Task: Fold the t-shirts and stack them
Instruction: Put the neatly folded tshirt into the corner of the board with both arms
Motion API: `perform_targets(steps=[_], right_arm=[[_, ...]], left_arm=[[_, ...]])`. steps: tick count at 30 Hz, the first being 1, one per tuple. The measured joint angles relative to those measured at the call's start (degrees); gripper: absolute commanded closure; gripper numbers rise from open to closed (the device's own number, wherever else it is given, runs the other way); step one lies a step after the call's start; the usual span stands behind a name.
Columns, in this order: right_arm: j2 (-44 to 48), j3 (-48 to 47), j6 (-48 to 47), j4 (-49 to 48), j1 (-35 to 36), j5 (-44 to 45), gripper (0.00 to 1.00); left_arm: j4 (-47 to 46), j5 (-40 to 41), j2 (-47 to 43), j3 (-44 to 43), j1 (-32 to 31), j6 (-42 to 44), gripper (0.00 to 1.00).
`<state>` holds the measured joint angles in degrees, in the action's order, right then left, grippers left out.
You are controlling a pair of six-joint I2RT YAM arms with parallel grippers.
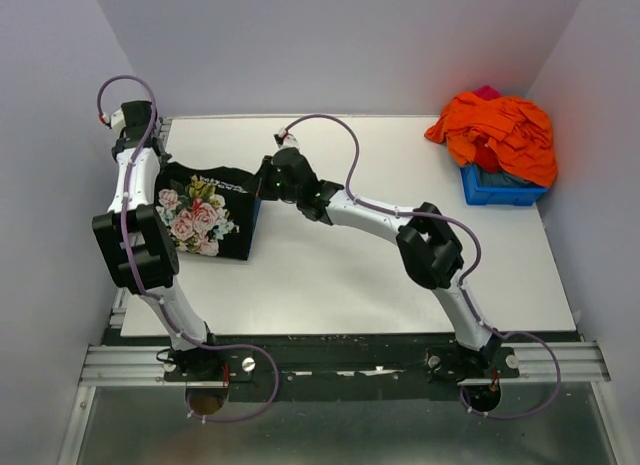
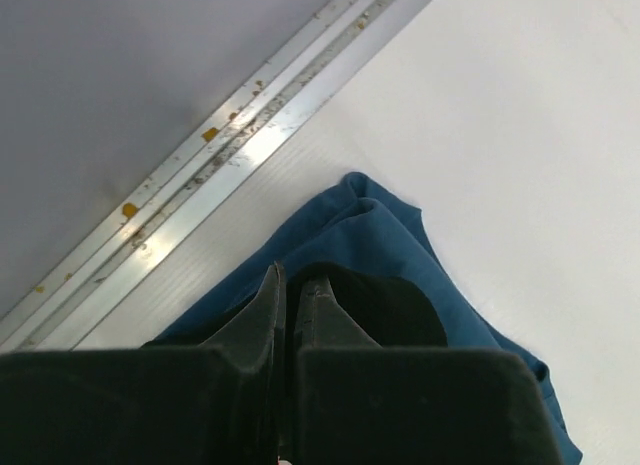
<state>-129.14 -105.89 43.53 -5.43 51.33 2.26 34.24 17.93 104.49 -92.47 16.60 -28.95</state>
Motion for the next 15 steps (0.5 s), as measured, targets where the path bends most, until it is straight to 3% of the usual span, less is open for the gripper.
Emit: perform_targets(steps=[1, 2, 3, 6, 9, 15], right_arm=[[-0.55, -0.04, 0.31, 0.00, -0.42, 0.02, 0.40], [-1.20, -0.20, 0.72, 0.04, -0.85, -0.02, 0.26], [-2.10, -0.83, 1.40, 0.59, -1.29, -0.02, 0.23], [-5.18, -4.74, 1.64, 4.66, -2.95, -0.20, 0.27], [-6.19, -6.45, 0.83, 7.91, -4.26, -0.15, 0.40], [-3.63, -5.46, -1.07, 8.87, -4.81, -1.05, 0.67]], left_arm=[[-0.83, 0.00, 1.25, -0.31, -0.46, -0.02, 0.83], [-1.46, -0.04, 2.58, -0.66, -0.83, -0.04, 0.52], [-2.23, -0.26, 3.93, -0.90, -1.14, -0.02, 0.33], [-3.04, -1.42, 9.92, -3.93, -1.22, -0.55, 0.30], [-1.16, -2.60, 16.00, -10.82, -1.03, 0.46, 0.27], [0.13, -3.23, 11.41, -11.02, -1.11, 1.84, 0.31]])
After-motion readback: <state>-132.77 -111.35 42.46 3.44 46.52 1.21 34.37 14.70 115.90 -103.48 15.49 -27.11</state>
